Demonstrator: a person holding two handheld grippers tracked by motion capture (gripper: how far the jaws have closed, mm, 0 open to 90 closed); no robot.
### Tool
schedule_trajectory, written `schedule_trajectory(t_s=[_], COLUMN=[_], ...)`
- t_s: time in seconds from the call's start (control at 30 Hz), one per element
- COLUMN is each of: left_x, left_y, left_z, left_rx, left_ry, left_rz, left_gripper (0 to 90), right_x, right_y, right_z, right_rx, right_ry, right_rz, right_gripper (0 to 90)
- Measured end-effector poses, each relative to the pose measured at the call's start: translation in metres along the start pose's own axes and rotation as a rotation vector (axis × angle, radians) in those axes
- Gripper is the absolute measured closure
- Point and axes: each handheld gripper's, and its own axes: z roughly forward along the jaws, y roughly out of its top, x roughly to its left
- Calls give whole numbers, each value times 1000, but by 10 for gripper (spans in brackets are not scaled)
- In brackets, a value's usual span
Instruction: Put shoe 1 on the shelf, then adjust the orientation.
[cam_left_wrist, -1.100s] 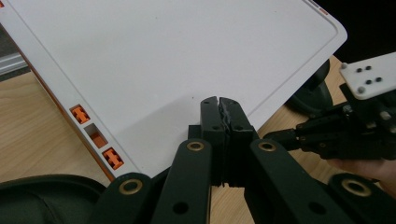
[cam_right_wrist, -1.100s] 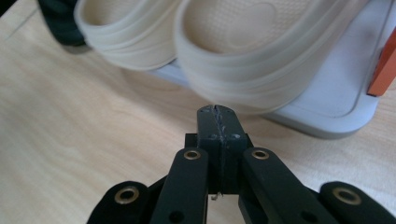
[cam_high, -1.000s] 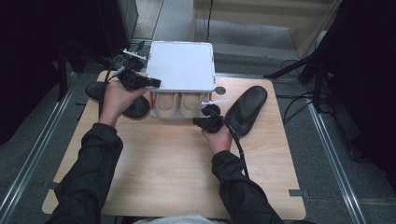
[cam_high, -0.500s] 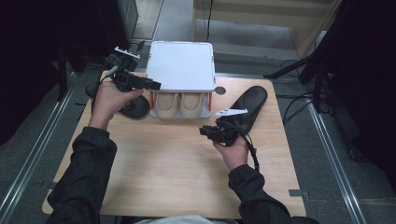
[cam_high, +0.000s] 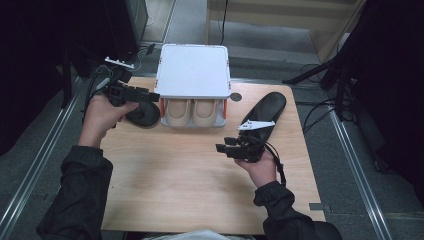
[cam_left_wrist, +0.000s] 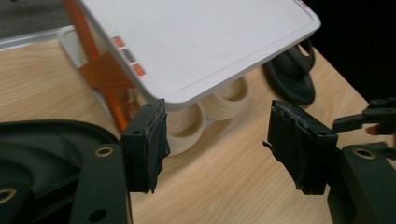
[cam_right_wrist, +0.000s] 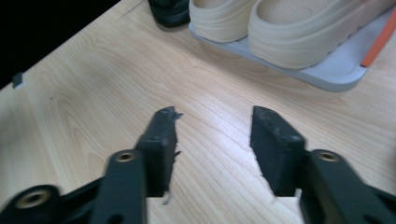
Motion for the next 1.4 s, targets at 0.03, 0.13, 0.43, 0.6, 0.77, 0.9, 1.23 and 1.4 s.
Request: schedule_trajectory(t_s=[0.03, 0.13, 0.43, 0.6, 0.77, 0.9, 1.23, 1.4], left_x=[1, 2, 15, 26, 35, 47, 59, 68], left_y=[-1, -5, -29, -40, -50, -64, -81, -90], left_z=[-1, -5, -21, -24, -24, -17, 0, 16], left_rx=[2, -1, -24, -16, -13, -13, 9, 30], left_ry=[1, 6, 47, 78, 95, 82, 110, 101], left_rz=[-1, -8, -33, -42, -57, -56, -45, -73], left_gripper=[387, 382, 376, 424, 711, 840, 894, 899], right_x=[-1, -3, -5, -5, -6, -8, -9, -9], right_y=[-1, -3, -12, -17, -21, -23, -28, -28], right_z=[-2, -10, -23, -27, -30, -31, -34, -33], right_rx=[-9, -41, -67, -63, -65, -62, -68, -64], right_ry=[4, 9, -8, -9, -9, -13, -22, -22], right_rz=[3, -6, -48, -51, -40, -33, -18, -22], right_gripper=[498, 508, 469, 467, 471, 477, 484, 487])
